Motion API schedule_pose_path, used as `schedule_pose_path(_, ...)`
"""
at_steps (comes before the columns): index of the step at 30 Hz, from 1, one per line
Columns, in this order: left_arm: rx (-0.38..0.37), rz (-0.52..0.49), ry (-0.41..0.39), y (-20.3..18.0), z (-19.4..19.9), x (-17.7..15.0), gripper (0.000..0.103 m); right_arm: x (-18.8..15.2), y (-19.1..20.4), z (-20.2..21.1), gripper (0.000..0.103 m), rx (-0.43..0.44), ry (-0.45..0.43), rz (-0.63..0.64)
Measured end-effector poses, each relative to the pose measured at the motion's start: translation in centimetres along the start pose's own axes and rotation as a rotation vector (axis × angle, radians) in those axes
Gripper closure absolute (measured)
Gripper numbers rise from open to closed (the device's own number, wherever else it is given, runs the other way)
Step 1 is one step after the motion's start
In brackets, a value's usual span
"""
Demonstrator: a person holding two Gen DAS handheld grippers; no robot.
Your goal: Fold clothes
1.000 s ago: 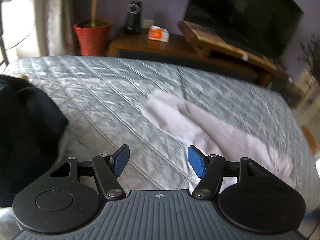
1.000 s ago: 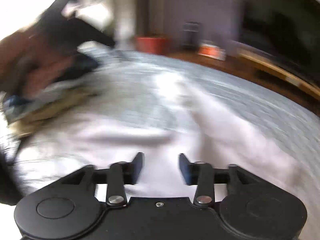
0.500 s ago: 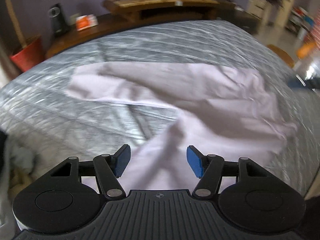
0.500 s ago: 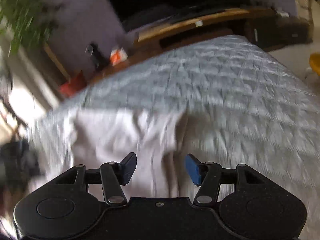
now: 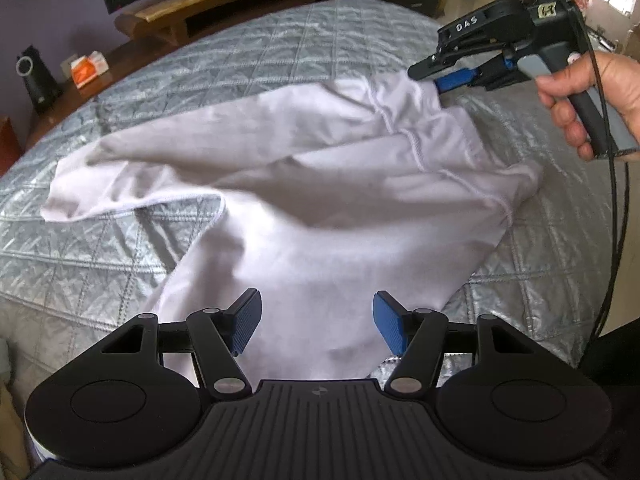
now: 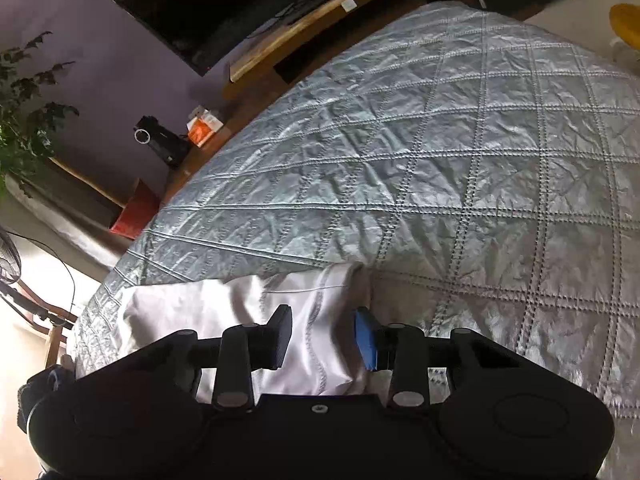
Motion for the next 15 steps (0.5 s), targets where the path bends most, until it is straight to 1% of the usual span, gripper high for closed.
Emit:
schedule_pose_path(3, 0.011, -0.003, 0.017, 0.0, -0.4, -0.2, 0.035, 0.8, -0.4, -0.8, 0.068, 0.001, -0.013, 0.003)
schedule_pose_path(4, 0.015, -0.004, 0.025, 0.0, -0.6, -0.3, 0.034, 1.1, -0.4, -1.0, 0.071, -0.005, -0.017, 0.011)
schedule_pose_path(5, 0.019, -0.007, 0.033, 0.0, -0.8, -0.5, 0.034, 1.4, -0.3, -1.2, 0.085, -0.015, -0.017, 0.03)
schedule_pose_path(6, 0.023, -0.011, 0.042, 0.0, -1.0, -0.6, 0.034, 1.8, -0.2, -1.4, 0.092, -0.024, -0.017, 0.049)
schedule_pose_path(7, 0.023, -0.013, 0.042, -0.1, -1.1, -0.7, 0.034, 2.1, -0.1, -1.6, 0.094, -0.033, -0.016, 0.066)
schedule_pose_path(9, 0.022, -0.015, 0.043, -0.1, -1.2, -0.8, 0.033, 2.6, 0.1, -1.9, 0.097, -0.038, -0.009, 0.087)
schedule_pose_path(12, 0.021, -0.024, 0.042, -0.2, -1.3, -0.8, 0.033, 3.5, 0.7, -2.2, 0.098, -0.026, -0.008, 0.109)
schedule_pose_path(15, 0.025, -0.032, 0.037, -0.4, -1.4, -0.9, 0.032, 4.4, 0.9, -1.8, 0.099, -0.01, -0.035, 0.107)
Point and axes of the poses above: each gripper's, at about its wrist camera, not at the fingertips, and z roughly against the way its jaws point, y to its left, x to its top, the point moved 5 cm from there along -z, roughly the way its jaws point, and after that the axes turned 13 degrees about z, right-handed, at the moved point
